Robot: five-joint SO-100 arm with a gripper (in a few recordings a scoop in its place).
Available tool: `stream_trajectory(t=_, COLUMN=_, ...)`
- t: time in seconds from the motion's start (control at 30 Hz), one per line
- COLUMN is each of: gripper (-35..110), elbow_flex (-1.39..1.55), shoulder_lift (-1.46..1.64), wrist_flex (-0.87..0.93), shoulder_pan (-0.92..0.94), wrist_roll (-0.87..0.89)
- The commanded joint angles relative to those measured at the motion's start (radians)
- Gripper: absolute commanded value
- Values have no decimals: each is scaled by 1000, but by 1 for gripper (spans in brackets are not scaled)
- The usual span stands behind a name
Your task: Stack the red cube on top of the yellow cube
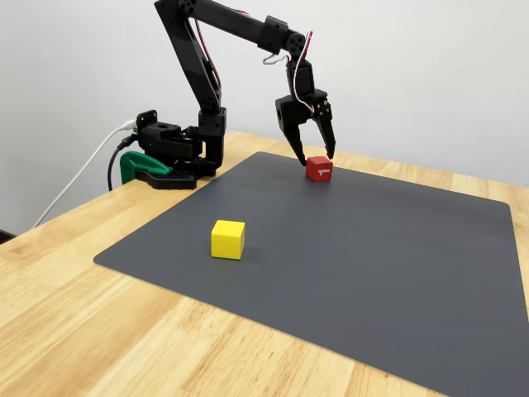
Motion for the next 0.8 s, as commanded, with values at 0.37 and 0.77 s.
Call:
stream_trajectory(t=0.37, gripper=25, elbow_flex=-107, shoulder_lift=-107, wrist_flex=55, shoulder_pan=-46, wrist_roll=-66)
stream_trajectory(t=0.77, gripper=26, elbow_flex=-178, shoulder_lift=-202, wrist_flex=86, shoulder_pan=-78, wrist_roll=-74)
